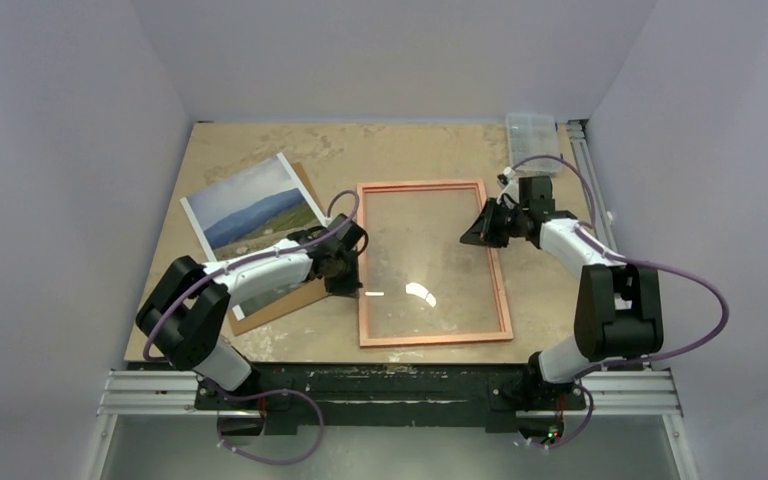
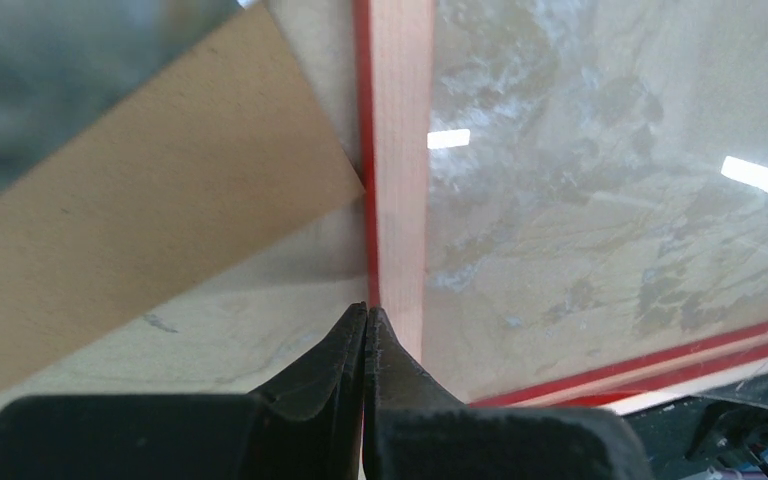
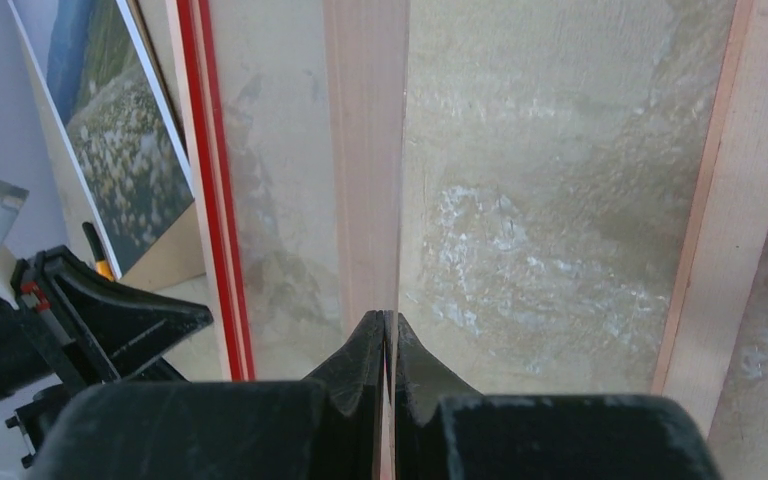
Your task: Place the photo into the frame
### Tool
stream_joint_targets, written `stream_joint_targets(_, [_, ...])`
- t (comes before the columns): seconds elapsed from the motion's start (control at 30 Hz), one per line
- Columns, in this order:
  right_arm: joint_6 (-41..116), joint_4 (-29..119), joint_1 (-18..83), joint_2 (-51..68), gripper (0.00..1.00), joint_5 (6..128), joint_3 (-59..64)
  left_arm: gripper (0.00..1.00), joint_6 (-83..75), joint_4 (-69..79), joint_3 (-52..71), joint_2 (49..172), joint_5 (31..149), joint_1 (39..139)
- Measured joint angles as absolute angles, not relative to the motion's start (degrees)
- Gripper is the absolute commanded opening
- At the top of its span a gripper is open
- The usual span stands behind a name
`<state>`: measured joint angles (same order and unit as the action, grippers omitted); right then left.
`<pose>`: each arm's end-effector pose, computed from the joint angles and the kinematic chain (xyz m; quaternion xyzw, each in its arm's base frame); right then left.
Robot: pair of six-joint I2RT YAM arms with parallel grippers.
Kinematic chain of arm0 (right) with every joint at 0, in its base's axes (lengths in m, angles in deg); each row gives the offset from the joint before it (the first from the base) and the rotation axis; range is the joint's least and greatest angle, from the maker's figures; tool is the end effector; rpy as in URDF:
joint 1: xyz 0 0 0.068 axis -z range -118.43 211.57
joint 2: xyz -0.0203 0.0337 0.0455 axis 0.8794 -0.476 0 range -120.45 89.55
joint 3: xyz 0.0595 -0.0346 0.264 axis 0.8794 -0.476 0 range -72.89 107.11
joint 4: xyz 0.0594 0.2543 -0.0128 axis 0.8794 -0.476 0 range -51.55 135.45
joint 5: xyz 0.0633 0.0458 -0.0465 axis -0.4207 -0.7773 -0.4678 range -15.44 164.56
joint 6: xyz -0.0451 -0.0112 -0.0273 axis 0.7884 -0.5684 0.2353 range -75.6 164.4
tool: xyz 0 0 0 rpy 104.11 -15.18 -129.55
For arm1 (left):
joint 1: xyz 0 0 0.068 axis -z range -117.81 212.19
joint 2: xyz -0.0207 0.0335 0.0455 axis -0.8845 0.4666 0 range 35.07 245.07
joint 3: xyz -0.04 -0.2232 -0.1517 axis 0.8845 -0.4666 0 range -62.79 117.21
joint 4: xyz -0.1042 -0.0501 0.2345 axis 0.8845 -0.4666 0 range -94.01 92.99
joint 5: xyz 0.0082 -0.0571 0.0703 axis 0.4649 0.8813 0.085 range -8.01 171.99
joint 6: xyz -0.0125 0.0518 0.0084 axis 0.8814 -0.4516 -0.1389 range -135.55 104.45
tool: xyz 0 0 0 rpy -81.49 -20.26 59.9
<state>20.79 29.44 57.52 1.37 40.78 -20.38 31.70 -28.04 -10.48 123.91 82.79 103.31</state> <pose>0.3077 0.0417 0.2019 0.0595 0.9069 0.3416 0.2393 0.2174 -0.1904 0.1785 -0.0510 0.9795 -0.1405 0.1347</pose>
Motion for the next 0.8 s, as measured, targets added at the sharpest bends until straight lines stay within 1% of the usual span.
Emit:
stream_joint_targets(0.2, [19.9, 29.2, 57.4, 4.0, 0.00, 41.0, -23.5, 0.00, 29.1, -28.2, -10.5, 124.4, 81.5, 98.8])
stream_joint_targets(0.37, [18.1, 29.8, 57.3, 5.1, 0.00, 39.6, -25.1, 0.00, 28.1, -28.2, -10.5, 127.2, 81.8, 98.3])
stream_joint_targets(0.5, [15.7, 30.1, 57.3, 7.6, 0.00, 37.6, -25.1, 0.00, 27.9, -27.9, -10.4, 127.2, 82.2, 98.3])
stream_joint_targets(0.53, [14.9, 30.2, 57.3, 8.5, 0.00, 37.2, -25.0, 0.02, 27.9, -27.9, -10.4, 127.2, 82.3, 98.3])
stream_joint_targets(0.6, [13.4, 30.6, 57.2, 10.5, 0.00, 36.2, -25.0, 0.10, 27.9, -28.0, -10.5, 126.6, 82.4, 98.3])
stream_joint_targets(0.73, [9.8, 31.3, 56.8, 14.7, 0.00, 35.6, -25.0, 0.34, 27.9, -28.8, -10.8, 121.9, 82.5, 98.3])
stream_joint_targets(0.77, [9.0, 31.5, 56.8, 15.7, 0.00, 35.6, -25.0, 0.37, 28.1, -28.8, -10.8, 120.4, 82.5, 98.3])
stream_joint_targets(0.8, [8.3, 31.8, 56.8, 16.5, 0.00, 35.6, -25.0, 0.39, 28.2, -28.8, -11.0, 118.4, 82.5, 98.2])
